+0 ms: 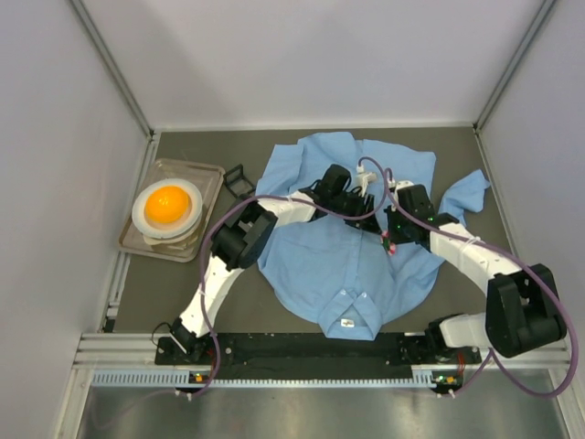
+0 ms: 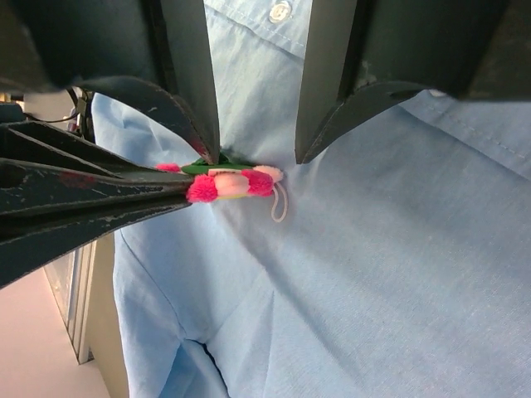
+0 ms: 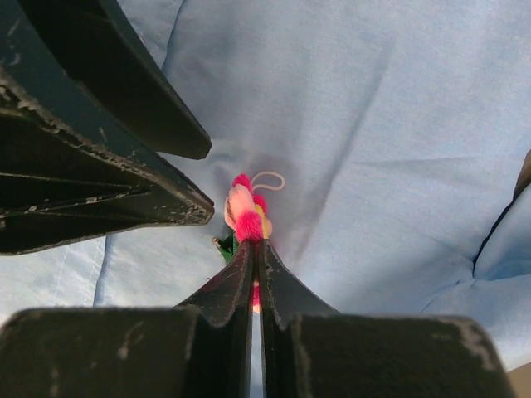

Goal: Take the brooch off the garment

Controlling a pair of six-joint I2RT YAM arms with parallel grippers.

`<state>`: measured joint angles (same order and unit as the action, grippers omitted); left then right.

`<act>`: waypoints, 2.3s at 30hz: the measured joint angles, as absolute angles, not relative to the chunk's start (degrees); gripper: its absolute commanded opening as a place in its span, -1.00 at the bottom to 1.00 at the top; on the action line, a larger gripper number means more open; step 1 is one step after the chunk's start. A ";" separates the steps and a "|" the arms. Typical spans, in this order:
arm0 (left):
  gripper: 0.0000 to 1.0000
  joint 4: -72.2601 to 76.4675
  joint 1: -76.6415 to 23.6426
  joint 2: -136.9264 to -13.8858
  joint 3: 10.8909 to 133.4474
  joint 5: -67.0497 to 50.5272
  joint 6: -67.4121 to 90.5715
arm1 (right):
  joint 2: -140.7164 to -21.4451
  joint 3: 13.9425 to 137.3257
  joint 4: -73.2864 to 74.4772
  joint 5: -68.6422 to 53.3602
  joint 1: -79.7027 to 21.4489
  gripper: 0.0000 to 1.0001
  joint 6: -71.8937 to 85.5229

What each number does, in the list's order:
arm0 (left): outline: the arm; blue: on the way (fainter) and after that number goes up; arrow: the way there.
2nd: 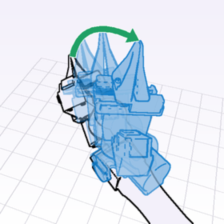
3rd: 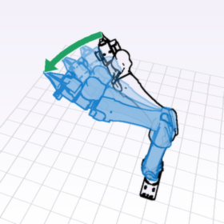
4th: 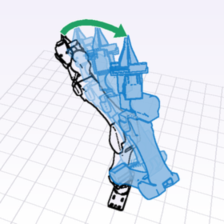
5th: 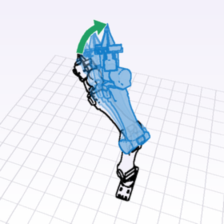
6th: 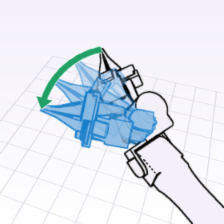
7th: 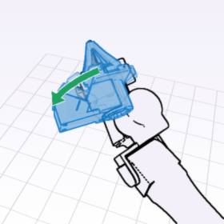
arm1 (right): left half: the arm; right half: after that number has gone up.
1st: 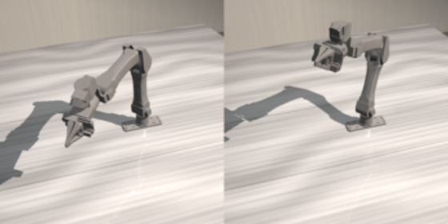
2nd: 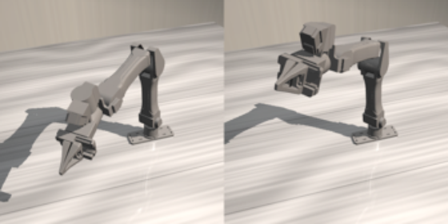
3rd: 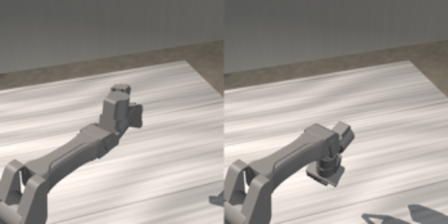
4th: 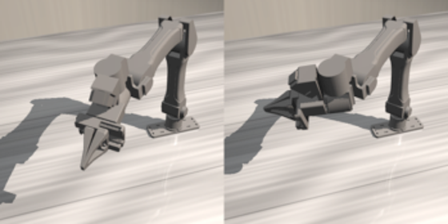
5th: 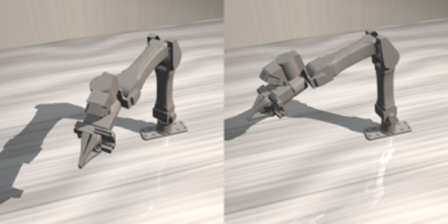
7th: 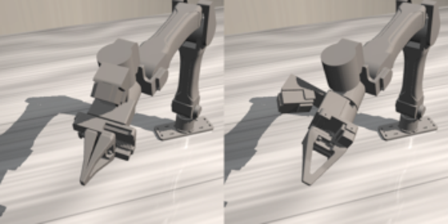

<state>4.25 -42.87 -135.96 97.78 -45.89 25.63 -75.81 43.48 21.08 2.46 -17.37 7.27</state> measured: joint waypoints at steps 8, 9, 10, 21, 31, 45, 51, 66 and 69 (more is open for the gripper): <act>-0.15 6.96 -42.87 -136.55 96.60 -46.68 27.29 | -74.52 42.72 21.10 1.15 -17.34 -1.00 7.64; -0.16 7.01 -42.87 -136.55 96.09 -46.68 27.42 | -74.50 42.72 21.10 0.69 -17.32 -1.00 7.62; -0.17 7.01 -42.89 -136.55 95.61 -46.68 27.64 | -74.46 42.72 21.10 0.23 -17.34 -1.00 7.62; -0.30 7.46 -43.55 -136.27 93.60 -46.46 28.82 | -72.25 40.73 20.84 -1.85 -17.34 -1.00 7.51; -0.38 6.96 -44.25 -134.58 91.74 -44.71 28.77 | -72.01 40.49 20.53 -2.87 -17.34 -0.81 7.53; 0.04 1.34 -47.03 -119.90 80.68 -29.39 27.16 | -70.35 42.44 28.10 -2.83 -17.17 0.04 23.40; -0.27 1.21 -51.79 -113.58 80.03 -25.63 26.68 | -59.31 38.94 29.89 -6.72 -11.05 0.06 31.07; -0.50 0.05 -49.95 -129.71 92.58 -29.58 33.93 | -61.80 30.24 21.21 -12.45 -1.26 -0.09 39.68; -0.51 -0.49 -48.45 -129.91 91.70 -28.77 33.56 | -65.89 28.40 16.80 -15.90 -1.23 -0.08 39.72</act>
<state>-0.49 -48.45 -129.91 91.70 -28.77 33.56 -65.89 28.40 16.80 -15.90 -1.23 39.72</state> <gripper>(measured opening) 0.249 0.454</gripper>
